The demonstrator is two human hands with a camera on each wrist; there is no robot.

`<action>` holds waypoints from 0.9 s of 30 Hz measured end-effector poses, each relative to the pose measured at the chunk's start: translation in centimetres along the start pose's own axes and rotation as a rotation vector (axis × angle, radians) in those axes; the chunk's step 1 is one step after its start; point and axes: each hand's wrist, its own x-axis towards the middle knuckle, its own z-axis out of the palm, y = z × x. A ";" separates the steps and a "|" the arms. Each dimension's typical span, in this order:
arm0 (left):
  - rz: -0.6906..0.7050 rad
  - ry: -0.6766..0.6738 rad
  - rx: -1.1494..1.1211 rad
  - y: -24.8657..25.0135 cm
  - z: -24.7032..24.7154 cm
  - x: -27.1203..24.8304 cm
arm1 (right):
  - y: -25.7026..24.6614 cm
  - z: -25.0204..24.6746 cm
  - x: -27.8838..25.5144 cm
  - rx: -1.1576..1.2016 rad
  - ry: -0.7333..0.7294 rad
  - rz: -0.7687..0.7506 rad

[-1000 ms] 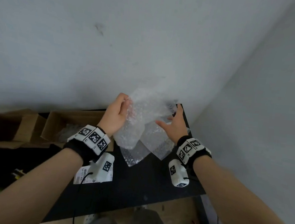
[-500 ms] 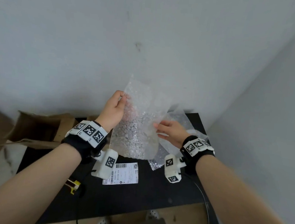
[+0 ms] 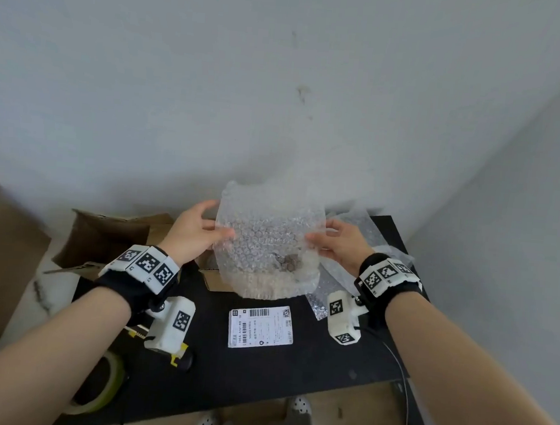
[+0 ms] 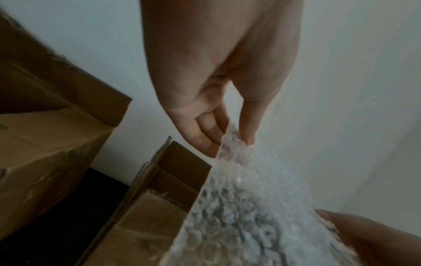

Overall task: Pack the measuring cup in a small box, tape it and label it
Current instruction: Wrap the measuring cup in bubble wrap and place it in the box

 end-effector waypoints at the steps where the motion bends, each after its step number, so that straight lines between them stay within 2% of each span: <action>1: 0.012 0.011 -0.019 -0.3 -0.5 0.0 | -0.1 0.4 -0.1 0.008 0.016 -0.019; 5: 0.154 0.014 0.039 -0.9 -2.0 -0.1 | -1.0 1.4 -1.0 -0.034 0.023 -0.142; 9: 0.187 0.019 0.127 -0.9 -3.7 -0.3 | -2.2 2.2 -1.2 -0.305 -0.004 -0.166; 14: 0.235 0.082 0.273 -0.3 -5.8 -0.5 | -3.5 3.8 -1.1 -0.538 0.091 -0.223; 17: 0.254 0.058 0.440 -0.2 -6.6 -0.4 | -4.3 4.8 -1.1 -0.545 0.132 -0.302; 20: 0.280 -0.049 0.573 0.7 -6.4 -1.0 | -5.6 6.3 -1.4 -0.533 0.082 -0.328; 24: 0.310 -0.182 0.514 1.8 -5.4 -1.1 | -7.0 8.2 -1.8 -0.546 0.057 -0.348; 27: 0.354 -0.142 0.438 2.2 -5.2 -0.9 | -7.4 9.0 -2.2 -0.528 0.095 -0.337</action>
